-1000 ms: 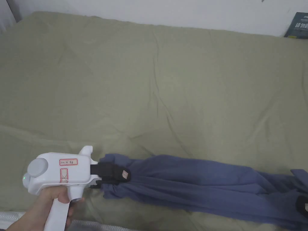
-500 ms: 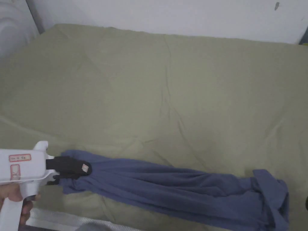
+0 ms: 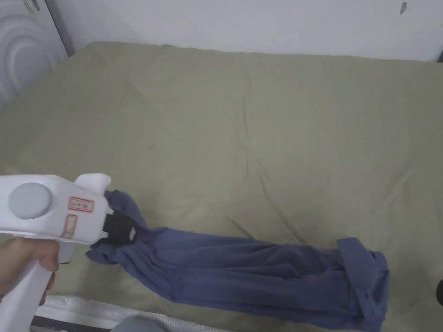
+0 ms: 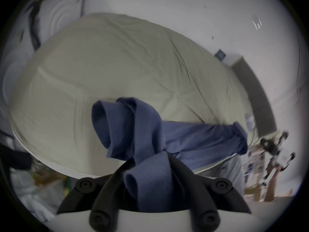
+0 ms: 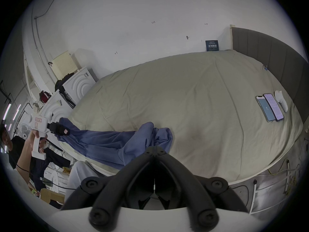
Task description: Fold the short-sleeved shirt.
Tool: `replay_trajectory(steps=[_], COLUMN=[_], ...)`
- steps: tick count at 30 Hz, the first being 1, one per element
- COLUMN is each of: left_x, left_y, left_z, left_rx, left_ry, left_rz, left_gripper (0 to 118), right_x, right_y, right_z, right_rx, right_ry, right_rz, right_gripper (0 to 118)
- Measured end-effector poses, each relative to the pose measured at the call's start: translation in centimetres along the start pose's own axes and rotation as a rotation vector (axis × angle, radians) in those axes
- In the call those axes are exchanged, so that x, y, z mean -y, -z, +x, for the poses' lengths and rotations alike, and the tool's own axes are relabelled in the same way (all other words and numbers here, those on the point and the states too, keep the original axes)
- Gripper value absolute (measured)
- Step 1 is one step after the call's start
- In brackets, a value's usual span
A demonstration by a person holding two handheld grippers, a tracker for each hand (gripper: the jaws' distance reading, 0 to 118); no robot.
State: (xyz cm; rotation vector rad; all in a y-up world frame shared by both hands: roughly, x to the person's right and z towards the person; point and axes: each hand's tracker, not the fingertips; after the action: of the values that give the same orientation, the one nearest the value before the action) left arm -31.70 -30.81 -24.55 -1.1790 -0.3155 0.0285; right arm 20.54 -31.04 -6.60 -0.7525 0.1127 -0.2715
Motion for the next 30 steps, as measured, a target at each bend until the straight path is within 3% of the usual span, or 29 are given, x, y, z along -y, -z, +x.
replay_trajectory(steps=[8,15,16,17,18,19,25,27,28,30], left_x=[-1.1,-0.4,-0.3,-0.1,-0.2,0.0,0.5,1.0,1.3,2.0], left_y=[1.8,9.9,11.0,12.0,12.8,13.6,9.6,6.6,5.3,3.2], left_z=[8.7,15.0,15.1,15.0,14.6,14.9,12.8,11.0,10.0,7.5], left_rx=[0.119,0.131,0.129,0.139,0.157,0.156,0.231,0.303,0.338,0.393], left_ry=[0.154,0.252,0.236,0.213,0.190,0.176,0.060,0.021,-0.002,-0.085], left_rz=[-0.043,-0.163,-0.169,-0.168,-0.171,-0.189,-0.066,-0.002,0.031,0.118], left_gripper=[9,9,17,44,88,118,114,105,82,16], right_x=[0.3,0.8,0.8,0.9,0.9,0.9,0.5,0.3,0.3,0.2], right_y=[-0.9,-1.3,-1.3,-1.3,-1.3,-1.3,-1.3,-1.3,-1.2,-1.1], right_z=[-0.3,0.0,0.4,0.5,0.4,0.2,-0.5,-0.8,-0.9,-1.0], right_rx=[-0.017,-0.011,-0.011,-0.012,-0.010,-0.010,-0.027,-0.031,-0.034,-0.044], right_ry=[0.005,0.026,0.028,0.026,0.022,0.020,-0.008,-0.015,-0.017,-0.017], right_rz=[0.007,0.009,0.007,0.003,0.002,0.001,-0.003,-0.002,0.000,0.003], right_gripper=[0,0,0,0,0,0,0,0,0,0])
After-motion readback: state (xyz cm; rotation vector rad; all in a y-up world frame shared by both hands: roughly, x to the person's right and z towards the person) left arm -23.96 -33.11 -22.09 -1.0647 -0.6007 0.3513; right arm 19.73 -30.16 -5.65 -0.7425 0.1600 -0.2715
